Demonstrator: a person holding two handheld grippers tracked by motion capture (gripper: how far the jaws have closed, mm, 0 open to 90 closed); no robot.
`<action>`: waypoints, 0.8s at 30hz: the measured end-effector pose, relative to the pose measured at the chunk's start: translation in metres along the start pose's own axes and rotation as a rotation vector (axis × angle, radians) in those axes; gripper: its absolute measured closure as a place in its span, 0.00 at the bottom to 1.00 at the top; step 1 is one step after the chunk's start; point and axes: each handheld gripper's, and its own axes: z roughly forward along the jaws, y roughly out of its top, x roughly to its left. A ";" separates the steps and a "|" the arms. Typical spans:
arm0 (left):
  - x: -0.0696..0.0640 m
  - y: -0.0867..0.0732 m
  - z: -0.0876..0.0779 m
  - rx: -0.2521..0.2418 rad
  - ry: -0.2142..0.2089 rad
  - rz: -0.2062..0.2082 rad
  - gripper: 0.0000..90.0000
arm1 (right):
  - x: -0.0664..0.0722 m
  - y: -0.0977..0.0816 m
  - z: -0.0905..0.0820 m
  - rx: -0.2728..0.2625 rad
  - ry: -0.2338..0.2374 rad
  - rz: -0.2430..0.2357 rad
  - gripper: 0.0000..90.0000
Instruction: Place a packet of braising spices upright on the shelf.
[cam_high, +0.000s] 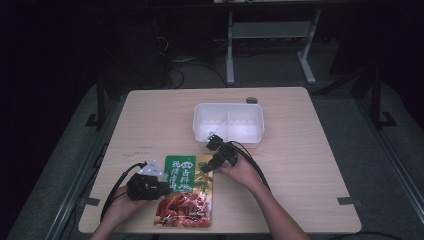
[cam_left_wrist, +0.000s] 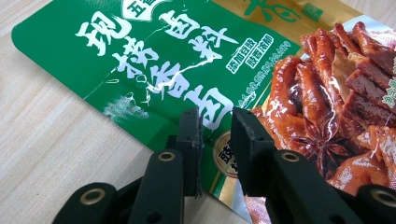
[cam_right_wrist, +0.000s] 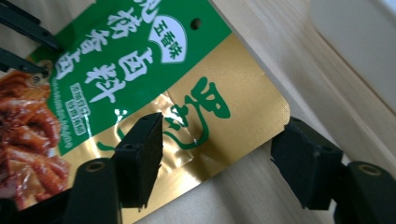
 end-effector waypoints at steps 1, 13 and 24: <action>0.000 0.000 0.000 0.000 0.000 -0.001 0.81 | 0.001 0.000 -0.002 -0.007 0.006 -0.001 0.41; -0.001 0.001 0.001 -0.002 0.006 -0.005 0.78 | 0.005 0.002 -0.021 -0.056 0.149 -0.005 0.67; -0.001 0.001 0.001 0.001 0.008 -0.003 0.78 | 0.009 0.014 0.002 0.057 0.153 -0.031 0.71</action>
